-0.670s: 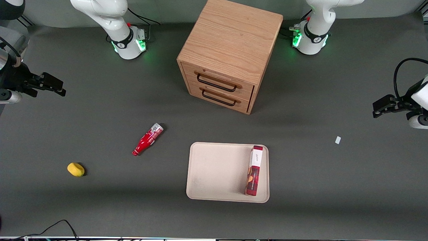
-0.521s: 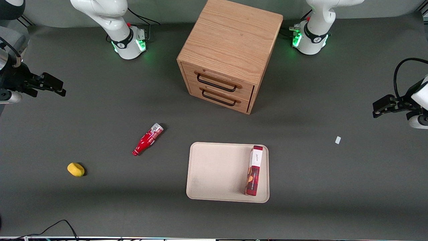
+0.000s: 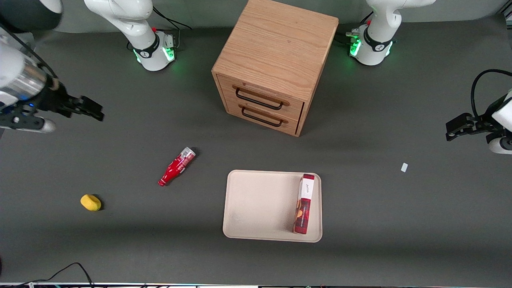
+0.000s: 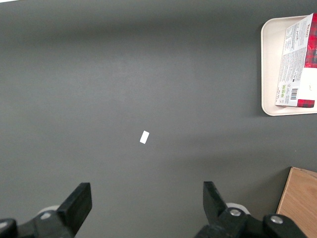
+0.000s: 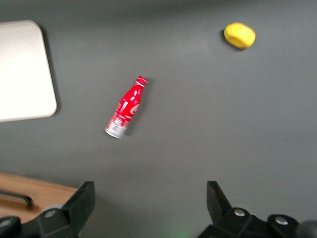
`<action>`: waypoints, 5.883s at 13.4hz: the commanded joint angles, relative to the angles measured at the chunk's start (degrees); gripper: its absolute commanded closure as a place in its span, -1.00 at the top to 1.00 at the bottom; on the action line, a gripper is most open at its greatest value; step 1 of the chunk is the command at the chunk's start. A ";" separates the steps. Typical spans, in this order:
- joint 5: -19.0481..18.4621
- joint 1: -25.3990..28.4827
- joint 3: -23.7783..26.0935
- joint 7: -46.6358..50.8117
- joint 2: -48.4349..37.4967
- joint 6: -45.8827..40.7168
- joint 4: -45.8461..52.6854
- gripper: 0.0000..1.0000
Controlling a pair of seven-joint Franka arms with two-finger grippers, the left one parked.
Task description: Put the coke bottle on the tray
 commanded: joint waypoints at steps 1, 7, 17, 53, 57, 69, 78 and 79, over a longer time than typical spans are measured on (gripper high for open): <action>-0.30 0.53 3.63 15.81 5.35 5.66 -2.33 1.00; -1.52 2.02 5.84 33.34 10.28 33.95 -24.56 1.00; -18.23 2.55 6.02 50.50 27.78 48.65 -24.93 1.00; -19.98 27.33 2.87 11.47 56.51 30.27 37.83 -1.00; -19.81 29.09 0.65 15.77 61.53 34.77 37.74 -1.00; -19.81 31.55 -3.30 18.15 63.73 38.99 36.69 1.00; -19.46 26.21 -2.16 15.79 54.97 34.35 32.74 1.00; -19.46 24.71 -1.64 13.95 52.34 32.24 31.25 1.00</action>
